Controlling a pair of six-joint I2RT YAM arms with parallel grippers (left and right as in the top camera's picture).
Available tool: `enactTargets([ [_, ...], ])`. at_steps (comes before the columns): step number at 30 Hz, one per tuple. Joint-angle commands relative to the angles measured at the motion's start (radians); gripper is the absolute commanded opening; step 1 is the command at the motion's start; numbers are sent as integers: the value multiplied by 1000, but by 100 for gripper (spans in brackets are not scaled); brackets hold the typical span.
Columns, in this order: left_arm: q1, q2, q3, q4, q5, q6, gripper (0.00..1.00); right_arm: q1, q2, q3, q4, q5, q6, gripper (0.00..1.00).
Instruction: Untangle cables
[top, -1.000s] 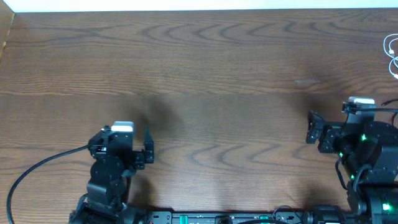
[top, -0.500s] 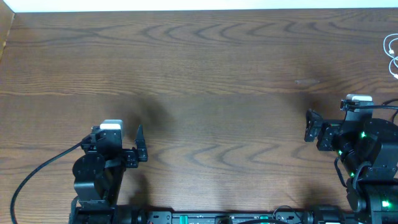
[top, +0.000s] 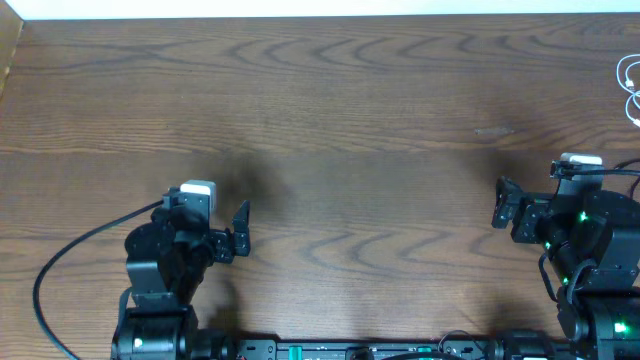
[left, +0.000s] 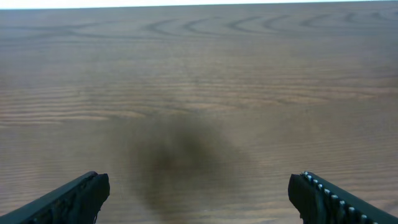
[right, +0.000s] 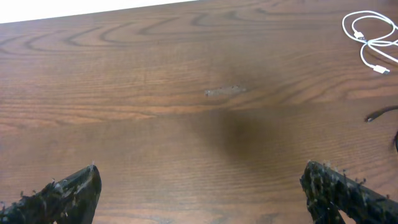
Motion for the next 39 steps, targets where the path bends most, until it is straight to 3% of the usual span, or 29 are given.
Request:
enactTargets([
  [1,7,10,0,12,27,-29,98,6,-2,-3,-8,15,12,99],
  [11,-50,-5,16,16,25,-55,98,6,-2,-3,-4,19,12,99],
  [17,-110,-5,16,16,-132,-78,98,6,-2,-3,2,19,12,99],
  [31,-110,-4,16,6,-128,-78,98,6,-2,-3,-10,22,12,99],
  [39,-110,-4,16,4,-128,-78,98,6,-2,-3,-98,22,12,99],
])
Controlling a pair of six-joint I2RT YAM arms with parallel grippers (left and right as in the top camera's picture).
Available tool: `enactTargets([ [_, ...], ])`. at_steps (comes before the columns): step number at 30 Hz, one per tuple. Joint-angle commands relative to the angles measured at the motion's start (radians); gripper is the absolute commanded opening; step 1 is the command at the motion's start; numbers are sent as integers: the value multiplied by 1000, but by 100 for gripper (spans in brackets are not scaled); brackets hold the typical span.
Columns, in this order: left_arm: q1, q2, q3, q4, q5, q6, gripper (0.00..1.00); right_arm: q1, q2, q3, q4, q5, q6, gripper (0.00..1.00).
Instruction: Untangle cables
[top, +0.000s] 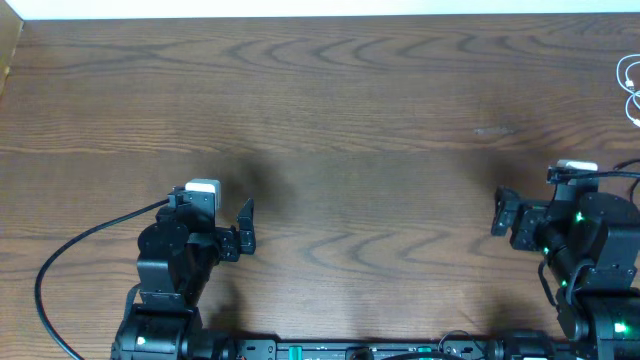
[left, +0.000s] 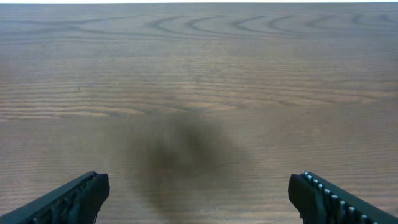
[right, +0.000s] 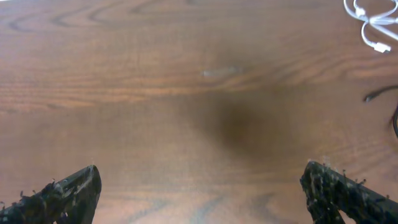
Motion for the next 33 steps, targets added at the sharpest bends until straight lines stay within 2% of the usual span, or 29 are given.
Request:
enactTargets([
  [1,-3,-7,16,-1,-9,-5,98,6,-2,-3,-32,11,10,99],
  [33,-3,-7,16,-1,-9,-5,98,6,-2,-3,-178,8,10,99],
])
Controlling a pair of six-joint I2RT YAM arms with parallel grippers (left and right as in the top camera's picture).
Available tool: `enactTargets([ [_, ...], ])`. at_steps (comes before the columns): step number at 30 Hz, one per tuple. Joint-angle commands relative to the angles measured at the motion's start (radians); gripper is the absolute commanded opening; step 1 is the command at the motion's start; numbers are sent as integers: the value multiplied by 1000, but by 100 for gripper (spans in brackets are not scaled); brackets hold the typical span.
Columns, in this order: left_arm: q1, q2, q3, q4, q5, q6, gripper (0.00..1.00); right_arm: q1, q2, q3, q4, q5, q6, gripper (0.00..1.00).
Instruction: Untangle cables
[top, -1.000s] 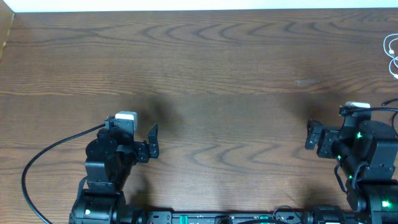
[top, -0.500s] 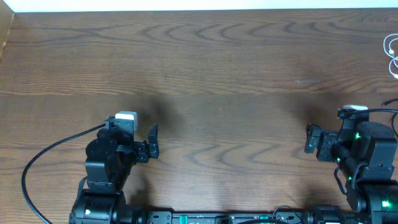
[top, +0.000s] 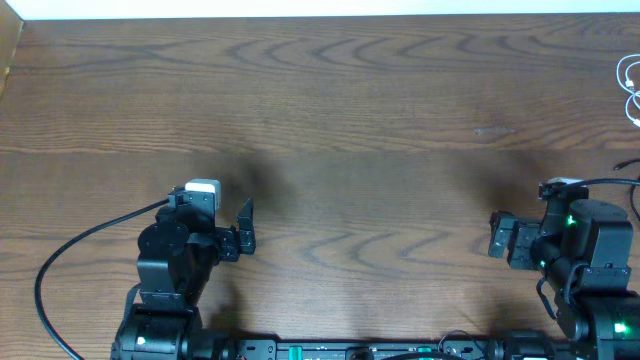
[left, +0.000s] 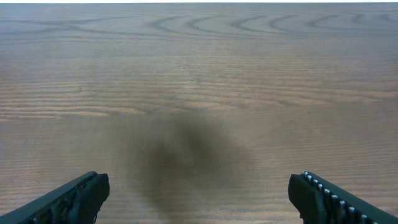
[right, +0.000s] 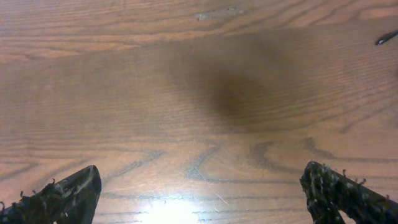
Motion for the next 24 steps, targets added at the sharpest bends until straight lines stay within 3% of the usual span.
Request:
enactTargets([
  [1,-3,-7,16,0,-6,-5,98,6,-2,-3,-6,8,5,99],
  [15,-3,-23,16,-8,-7,-4,98,6,-1,-3,-7,8,5,99],
  [24,-3,-153,16,-206,-7,-4,98,6,-1,-3,-7,8,5,99],
])
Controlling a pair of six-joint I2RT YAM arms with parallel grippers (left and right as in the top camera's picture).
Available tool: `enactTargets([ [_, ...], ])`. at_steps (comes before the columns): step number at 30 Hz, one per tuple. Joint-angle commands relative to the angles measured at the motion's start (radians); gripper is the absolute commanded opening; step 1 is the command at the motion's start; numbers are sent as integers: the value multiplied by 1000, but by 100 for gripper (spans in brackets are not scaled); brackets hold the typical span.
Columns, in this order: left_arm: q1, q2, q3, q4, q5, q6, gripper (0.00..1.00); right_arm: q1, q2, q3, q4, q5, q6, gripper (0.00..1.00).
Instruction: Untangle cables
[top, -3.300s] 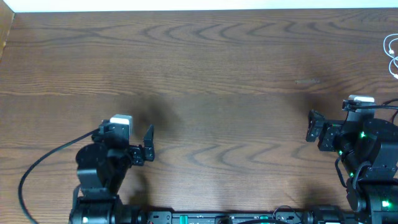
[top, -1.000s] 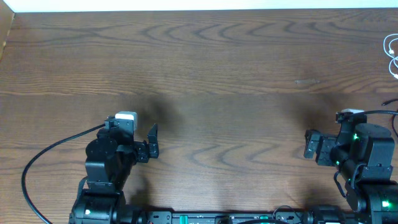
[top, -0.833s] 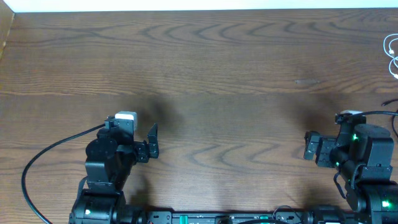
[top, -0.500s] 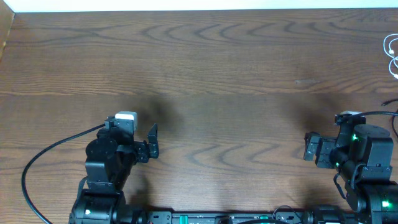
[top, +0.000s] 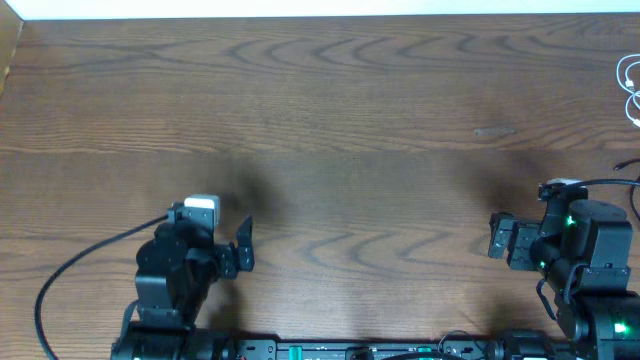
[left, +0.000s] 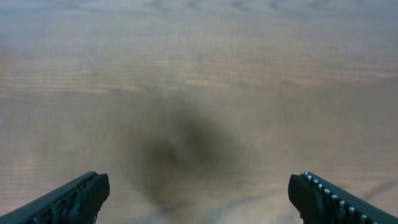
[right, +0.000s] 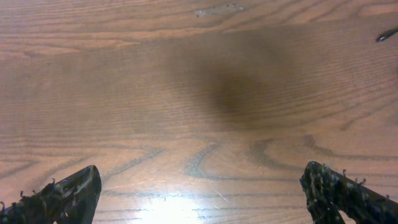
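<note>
A white cable (top: 630, 88) lies coiled at the far right edge of the table in the overhead view, partly cut off by the frame. The tip of a black cable (right: 387, 36) shows at the right edge of the right wrist view. My left gripper (left: 199, 198) is open over bare wood at the near left, in a blurred view. At the near right, my right gripper (right: 199, 194) is also open over bare wood, well short of both cables. Nothing is between either pair of fingers.
The brown wooden table (top: 330, 110) stretches back to a white far edge. A black lead (top: 70, 270) loops from the left arm (top: 175, 275) across the near left corner. The right arm (top: 585, 245) stands close to the table's right side.
My left arm has drawn back a little toward the near edge, and its wrist view is now blurred. The right arm and the cables have not moved.
Both grippers were open over bare wood throughout. At first the white cable and the black tip showed in the right wrist view. The right arm then stood nearer the front edge, its view pointing lower, leaving only the black tip in sight. Now the left arm stands further back too.
</note>
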Motion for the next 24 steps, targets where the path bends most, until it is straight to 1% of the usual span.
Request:
enactTargets([
  [1,-3,-63,16,-67,-6,-4,98,6,-1,-3,-2,8,4,99],
  [7,-3,-165,16,-240,-10,-4,98,6,-1,-3,-2,8,5,99],
  [9,-3,-189,16,-265,-10,-4,98,6,-1,-3,-2,8,4,99],
  [20,-3,-403,16,-278,-10,-4,98,6,-1,-3,-2,8,4,99],
  [24,-1,-401,12,-280,-10,-4,98,6,-1,-3,-2,8,4,99],
])
